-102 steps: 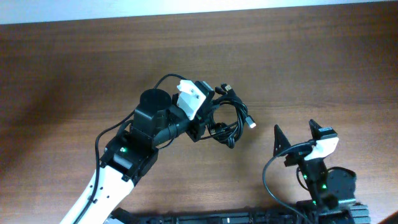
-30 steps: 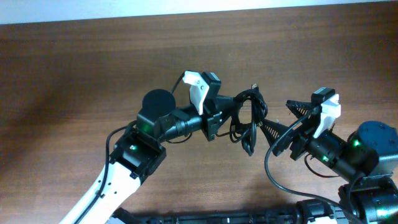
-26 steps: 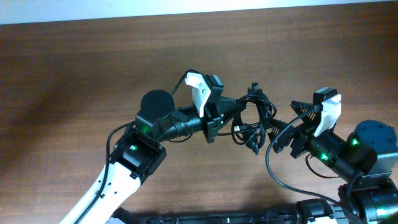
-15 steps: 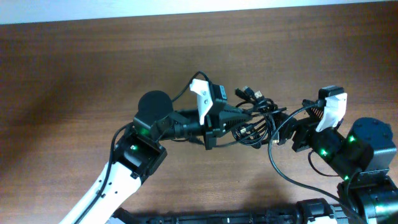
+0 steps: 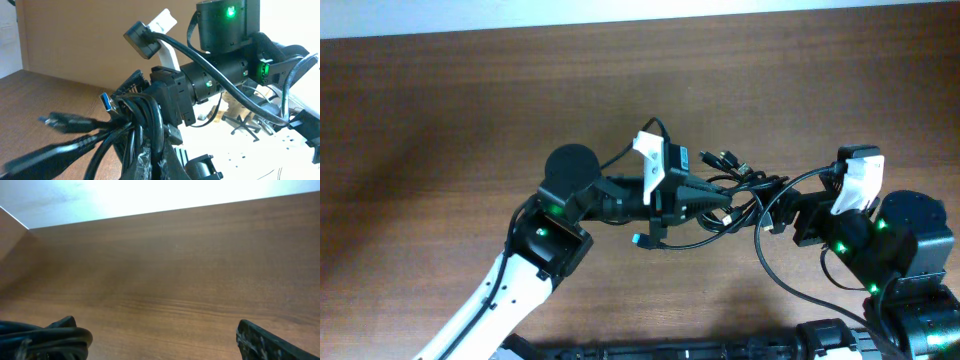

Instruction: Untangle cables

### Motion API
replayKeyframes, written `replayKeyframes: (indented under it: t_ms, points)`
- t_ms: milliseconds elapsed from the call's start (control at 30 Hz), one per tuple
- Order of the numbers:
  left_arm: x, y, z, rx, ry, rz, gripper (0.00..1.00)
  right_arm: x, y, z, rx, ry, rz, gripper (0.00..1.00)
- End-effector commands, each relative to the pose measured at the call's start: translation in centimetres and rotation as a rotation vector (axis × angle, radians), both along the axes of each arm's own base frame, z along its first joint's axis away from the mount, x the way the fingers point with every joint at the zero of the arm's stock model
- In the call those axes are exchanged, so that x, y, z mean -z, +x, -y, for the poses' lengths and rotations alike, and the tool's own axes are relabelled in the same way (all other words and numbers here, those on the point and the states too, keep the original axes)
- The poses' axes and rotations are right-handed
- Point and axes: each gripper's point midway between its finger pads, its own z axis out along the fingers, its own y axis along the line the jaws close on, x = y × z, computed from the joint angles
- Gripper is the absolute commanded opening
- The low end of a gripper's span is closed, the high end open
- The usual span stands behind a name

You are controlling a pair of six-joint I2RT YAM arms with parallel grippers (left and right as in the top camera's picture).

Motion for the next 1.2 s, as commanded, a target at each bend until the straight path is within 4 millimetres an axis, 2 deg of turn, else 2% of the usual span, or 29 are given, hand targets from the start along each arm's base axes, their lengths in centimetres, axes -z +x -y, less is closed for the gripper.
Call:
replayKeyframes:
  t_ms: [0,300,367,533,667,800,900,1167]
  points:
    - [-2.8,-1.4,-2.0,0.073,-0.052,0.1,0.0,2.1,0.5,4.9,0.244,-0.135,-0.069,1.0]
    - [-1.9,2.0,-3.9,-0.052,-0.02,0.05,0.0,2.5,0.2,4.4,0.22,-0.124,-0.088,1.0]
    - [-1.5,2.4,-4.2,-0.067,-0.008,0.027,0.0,2.5,0.2,3.4,0.17,-0.094,-0.09,0.99]
    - [-1.5,2.4,-4.2,-0.066,-0.007,0.026,0.0,2.2,-0.5,-0.3,-0.089,-0.089,-0.059,0.99]
    - [-1.5,2.7,-4.3,-0.082,-0.007,0.026,0.0,2.0,-0.6,-0.5,-0.1,-0.082,-0.055,0.99]
    - [-1.5,4.0,-5.0,-0.135,-0.007,0.025,0.0,0.7,-1.1,-2.0,-0.21,-0.085,-0.007,0.99]
    - [-1.6,3.3,-5.2,-0.094,-0.009,0.033,0.0,0.2,-1.0,-1.9,-0.213,-0.107,0.014,0.99]
    - [-2.9,0.0,-5.4,0.091,-0.044,0.128,0.0,-0.3,-0.9,-2.5,-0.241,-0.093,0.04,0.99]
